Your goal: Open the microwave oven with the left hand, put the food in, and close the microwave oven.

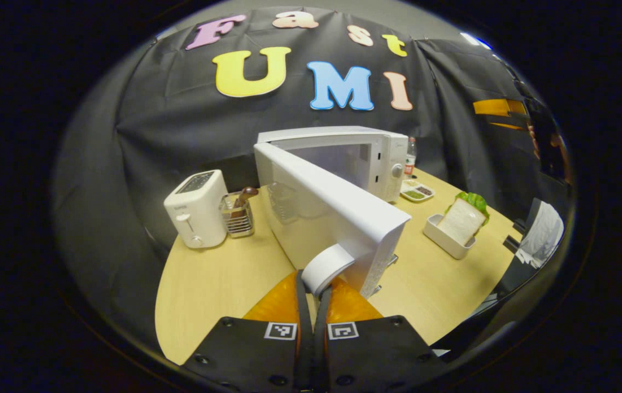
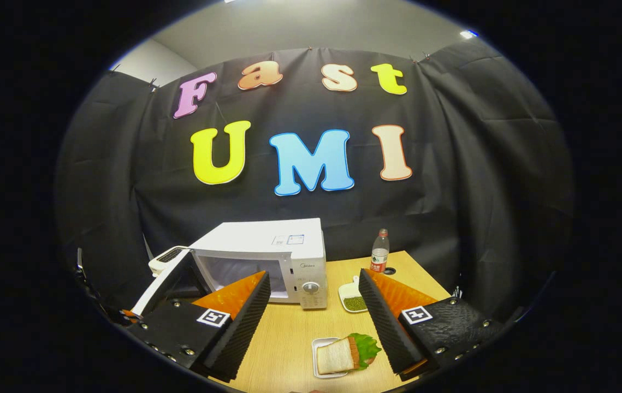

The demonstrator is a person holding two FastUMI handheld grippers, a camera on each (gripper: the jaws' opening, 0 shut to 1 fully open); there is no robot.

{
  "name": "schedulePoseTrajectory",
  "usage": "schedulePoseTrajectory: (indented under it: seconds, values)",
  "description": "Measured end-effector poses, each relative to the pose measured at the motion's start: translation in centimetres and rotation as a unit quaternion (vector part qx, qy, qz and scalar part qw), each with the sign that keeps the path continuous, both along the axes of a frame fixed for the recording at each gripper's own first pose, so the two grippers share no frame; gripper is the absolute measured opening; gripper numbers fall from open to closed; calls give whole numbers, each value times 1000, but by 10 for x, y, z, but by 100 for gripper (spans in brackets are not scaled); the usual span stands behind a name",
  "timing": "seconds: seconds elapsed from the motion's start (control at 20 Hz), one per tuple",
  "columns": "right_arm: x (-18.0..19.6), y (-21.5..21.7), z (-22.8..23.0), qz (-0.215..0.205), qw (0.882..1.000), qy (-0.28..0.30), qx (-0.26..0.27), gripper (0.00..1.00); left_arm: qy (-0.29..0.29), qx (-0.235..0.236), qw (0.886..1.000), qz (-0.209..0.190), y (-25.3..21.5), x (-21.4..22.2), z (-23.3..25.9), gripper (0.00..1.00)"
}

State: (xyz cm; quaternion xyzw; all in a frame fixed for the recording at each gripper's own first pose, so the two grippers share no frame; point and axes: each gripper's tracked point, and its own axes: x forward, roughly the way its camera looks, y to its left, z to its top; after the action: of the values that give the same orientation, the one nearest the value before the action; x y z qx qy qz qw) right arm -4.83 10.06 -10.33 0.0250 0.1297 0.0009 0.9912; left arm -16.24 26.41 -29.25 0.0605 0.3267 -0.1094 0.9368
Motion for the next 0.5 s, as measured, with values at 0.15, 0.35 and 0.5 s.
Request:
schedulePoseTrajectory:
  seconds: [0.15,0.35,0.5]
  values:
    - [-2,-5,-7,-11,1000,6,-16,98,-2,-7,1000,21,29,-1,2,7]
    - [-3,-9,-28,-17,999,26,-27,98,-12,-7,1000,26,51,-1,2,7]
    - [1,-34,-68,-39,997,61,-25,98,-26,-11,999,37,64,-1,4,7]
